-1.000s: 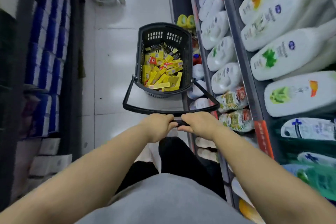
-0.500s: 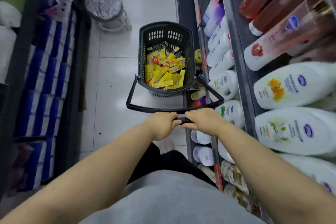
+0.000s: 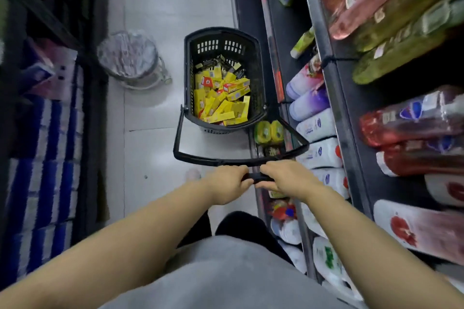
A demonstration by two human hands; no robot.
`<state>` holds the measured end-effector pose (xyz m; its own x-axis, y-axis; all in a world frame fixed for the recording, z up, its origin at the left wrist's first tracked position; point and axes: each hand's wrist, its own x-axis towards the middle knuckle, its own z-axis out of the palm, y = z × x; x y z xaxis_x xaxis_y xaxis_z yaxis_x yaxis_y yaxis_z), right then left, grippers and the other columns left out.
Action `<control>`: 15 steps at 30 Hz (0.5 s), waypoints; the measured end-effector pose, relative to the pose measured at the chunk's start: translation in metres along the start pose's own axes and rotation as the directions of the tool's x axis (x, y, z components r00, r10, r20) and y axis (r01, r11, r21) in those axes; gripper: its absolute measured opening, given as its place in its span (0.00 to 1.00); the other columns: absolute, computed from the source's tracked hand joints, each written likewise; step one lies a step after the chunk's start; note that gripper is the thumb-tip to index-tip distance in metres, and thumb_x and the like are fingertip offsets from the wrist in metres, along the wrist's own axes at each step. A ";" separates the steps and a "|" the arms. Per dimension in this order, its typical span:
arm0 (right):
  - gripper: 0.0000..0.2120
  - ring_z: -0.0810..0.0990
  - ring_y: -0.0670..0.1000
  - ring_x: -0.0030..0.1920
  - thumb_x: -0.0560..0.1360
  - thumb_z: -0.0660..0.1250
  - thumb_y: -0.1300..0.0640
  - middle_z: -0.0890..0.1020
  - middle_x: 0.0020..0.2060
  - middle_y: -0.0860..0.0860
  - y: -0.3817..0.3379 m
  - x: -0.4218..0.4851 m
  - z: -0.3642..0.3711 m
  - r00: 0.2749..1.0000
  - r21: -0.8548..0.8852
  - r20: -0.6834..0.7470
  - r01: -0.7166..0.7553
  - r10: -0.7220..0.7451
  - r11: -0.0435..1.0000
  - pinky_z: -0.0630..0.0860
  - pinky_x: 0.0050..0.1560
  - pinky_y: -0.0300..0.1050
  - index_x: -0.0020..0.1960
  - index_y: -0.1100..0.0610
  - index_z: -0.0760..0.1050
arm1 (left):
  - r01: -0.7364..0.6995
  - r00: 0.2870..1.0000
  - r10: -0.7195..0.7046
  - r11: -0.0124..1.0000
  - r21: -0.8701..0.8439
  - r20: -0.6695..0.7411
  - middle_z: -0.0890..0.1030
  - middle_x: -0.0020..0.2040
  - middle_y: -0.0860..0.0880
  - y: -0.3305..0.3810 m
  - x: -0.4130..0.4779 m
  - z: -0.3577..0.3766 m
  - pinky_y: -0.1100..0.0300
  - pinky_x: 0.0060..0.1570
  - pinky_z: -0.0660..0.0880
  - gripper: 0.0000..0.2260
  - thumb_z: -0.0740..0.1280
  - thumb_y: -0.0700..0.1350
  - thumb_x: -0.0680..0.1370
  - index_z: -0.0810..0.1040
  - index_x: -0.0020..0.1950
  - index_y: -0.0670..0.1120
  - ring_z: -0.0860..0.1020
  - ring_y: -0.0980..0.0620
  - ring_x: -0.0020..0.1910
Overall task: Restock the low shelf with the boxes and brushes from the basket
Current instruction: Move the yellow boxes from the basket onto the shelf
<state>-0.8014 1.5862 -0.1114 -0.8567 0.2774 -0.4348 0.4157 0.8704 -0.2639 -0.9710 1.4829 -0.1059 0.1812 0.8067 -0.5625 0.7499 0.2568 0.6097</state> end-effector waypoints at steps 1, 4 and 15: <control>0.22 0.77 0.56 0.47 0.76 0.57 0.37 0.77 0.44 0.53 0.006 0.019 -0.017 1.000 -0.006 -0.011 -0.005 0.005 1.000 0.59 0.37 0.46 0.50 0.56 0.72 | -0.014 1.000 0.015 1.000 -0.009 0.018 0.78 0.50 0.42 -0.007 0.009 -0.026 0.55 0.40 0.63 0.13 0.55 0.51 0.81 0.70 0.52 0.42 0.75 0.42 0.49; 0.23 0.76 0.55 0.48 0.76 0.55 0.36 0.77 0.44 0.52 0.022 0.071 -0.063 0.999 -0.004 -0.040 -0.034 0.034 0.999 0.61 0.38 0.47 0.50 0.55 0.72 | -0.027 0.999 0.027 1.000 -0.008 0.020 0.78 0.49 0.41 -0.026 0.032 -0.095 0.54 0.42 0.65 0.13 0.55 0.51 0.82 0.70 0.53 0.42 0.74 0.43 0.48; 0.23 0.77 0.54 0.44 0.74 0.53 0.33 0.78 0.40 0.50 0.110 0.218 -0.153 0.993 0.039 -0.115 -0.034 0.038 0.999 0.64 0.39 0.47 0.47 0.53 0.71 | -0.036 0.999 0.036 0.999 0.026 0.015 0.79 0.49 0.43 -0.079 0.130 -0.261 0.52 0.47 0.69 0.12 0.56 0.51 0.81 0.72 0.52 0.42 0.75 0.43 0.48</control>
<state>-0.9896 1.8046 -0.1035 -0.8697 0.3549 -0.3430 0.4558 0.8442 -0.2822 -1.1726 1.7066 -0.0815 0.2175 0.8070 -0.5490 0.7592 0.2136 0.6148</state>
